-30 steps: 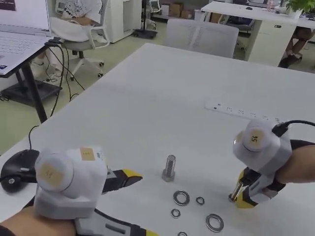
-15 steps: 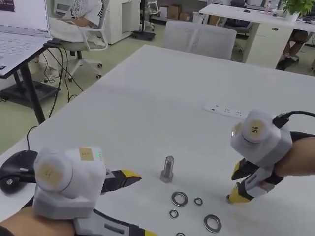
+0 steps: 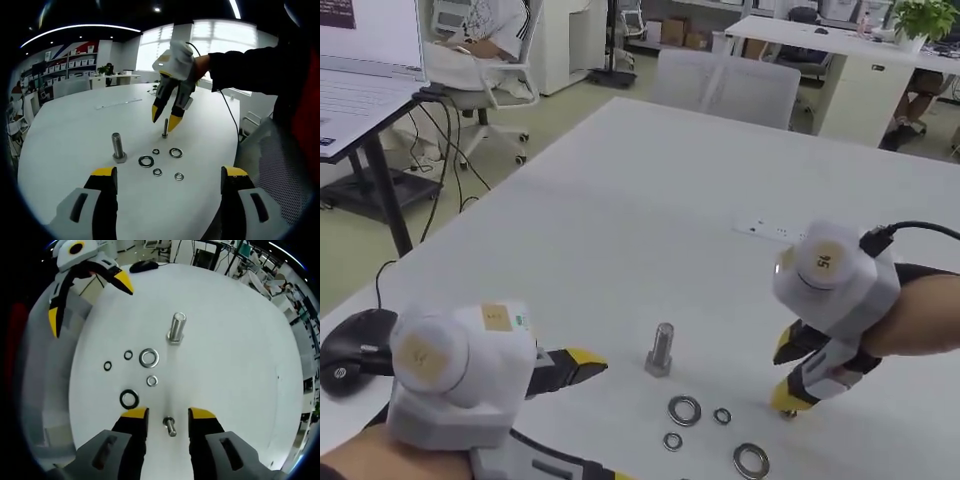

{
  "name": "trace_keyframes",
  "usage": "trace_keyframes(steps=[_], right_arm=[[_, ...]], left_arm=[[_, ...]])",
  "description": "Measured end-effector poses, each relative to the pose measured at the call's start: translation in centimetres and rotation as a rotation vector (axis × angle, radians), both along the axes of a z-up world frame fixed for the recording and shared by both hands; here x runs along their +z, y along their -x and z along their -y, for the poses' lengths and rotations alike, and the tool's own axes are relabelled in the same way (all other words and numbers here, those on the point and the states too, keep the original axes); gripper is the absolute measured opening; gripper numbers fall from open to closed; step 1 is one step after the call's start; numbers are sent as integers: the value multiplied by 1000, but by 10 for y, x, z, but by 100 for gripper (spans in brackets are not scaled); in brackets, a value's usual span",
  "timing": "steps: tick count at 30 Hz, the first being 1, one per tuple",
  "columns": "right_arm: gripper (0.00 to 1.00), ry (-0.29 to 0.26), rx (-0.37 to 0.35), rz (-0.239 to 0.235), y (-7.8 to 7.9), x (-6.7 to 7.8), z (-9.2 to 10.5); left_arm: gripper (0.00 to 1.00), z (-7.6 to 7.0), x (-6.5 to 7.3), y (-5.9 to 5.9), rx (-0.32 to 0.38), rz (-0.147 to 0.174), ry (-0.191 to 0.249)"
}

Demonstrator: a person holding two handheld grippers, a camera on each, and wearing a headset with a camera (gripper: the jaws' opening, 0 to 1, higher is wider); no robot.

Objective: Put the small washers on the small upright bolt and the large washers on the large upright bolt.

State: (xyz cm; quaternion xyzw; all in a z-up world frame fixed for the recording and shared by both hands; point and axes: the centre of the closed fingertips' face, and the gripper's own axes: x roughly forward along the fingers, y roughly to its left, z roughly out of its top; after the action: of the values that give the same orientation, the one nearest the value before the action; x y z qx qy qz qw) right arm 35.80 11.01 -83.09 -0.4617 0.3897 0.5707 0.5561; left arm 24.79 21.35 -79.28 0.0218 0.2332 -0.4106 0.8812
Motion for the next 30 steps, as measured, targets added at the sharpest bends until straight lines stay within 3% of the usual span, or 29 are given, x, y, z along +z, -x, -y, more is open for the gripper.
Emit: trace_keyframes(steps=[15,30], right_arm=[[31,16,58,-10,11,-5,-22],[28,53,102,-23,21,-21,-35]], left_arm=[[85,0,2,1,0,4,1],[84,-1,3,1,5,6,6]])
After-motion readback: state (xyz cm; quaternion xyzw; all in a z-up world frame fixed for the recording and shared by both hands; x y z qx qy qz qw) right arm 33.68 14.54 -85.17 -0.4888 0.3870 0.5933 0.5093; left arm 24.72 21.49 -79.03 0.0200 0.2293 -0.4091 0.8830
